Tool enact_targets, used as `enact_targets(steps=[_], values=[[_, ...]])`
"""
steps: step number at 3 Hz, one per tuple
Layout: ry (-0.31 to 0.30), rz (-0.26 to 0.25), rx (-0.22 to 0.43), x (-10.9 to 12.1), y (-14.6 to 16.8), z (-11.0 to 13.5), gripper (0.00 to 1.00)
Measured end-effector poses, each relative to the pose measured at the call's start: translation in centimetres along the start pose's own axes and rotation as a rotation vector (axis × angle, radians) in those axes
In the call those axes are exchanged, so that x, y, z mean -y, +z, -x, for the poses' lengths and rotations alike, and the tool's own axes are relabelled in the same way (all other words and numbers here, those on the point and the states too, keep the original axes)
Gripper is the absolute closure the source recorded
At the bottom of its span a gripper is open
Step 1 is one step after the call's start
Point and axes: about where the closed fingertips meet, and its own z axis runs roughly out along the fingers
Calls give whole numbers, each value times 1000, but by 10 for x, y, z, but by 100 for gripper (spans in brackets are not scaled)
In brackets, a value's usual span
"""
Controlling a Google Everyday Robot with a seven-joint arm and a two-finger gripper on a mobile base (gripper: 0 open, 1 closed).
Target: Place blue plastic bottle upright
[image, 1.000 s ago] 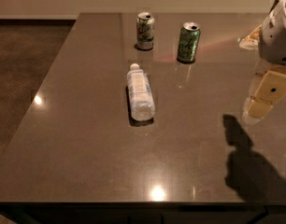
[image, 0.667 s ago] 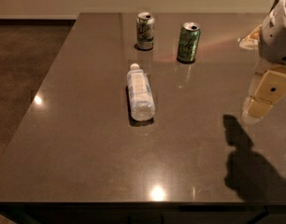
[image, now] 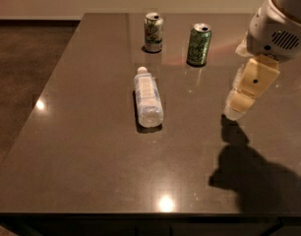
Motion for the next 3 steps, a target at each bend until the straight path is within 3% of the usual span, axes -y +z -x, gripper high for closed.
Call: enact_targets(steps=[1, 3], values=[[91, 33, 19, -1, 14, 28, 0], [307, 20, -16, 6, 56, 83, 0]])
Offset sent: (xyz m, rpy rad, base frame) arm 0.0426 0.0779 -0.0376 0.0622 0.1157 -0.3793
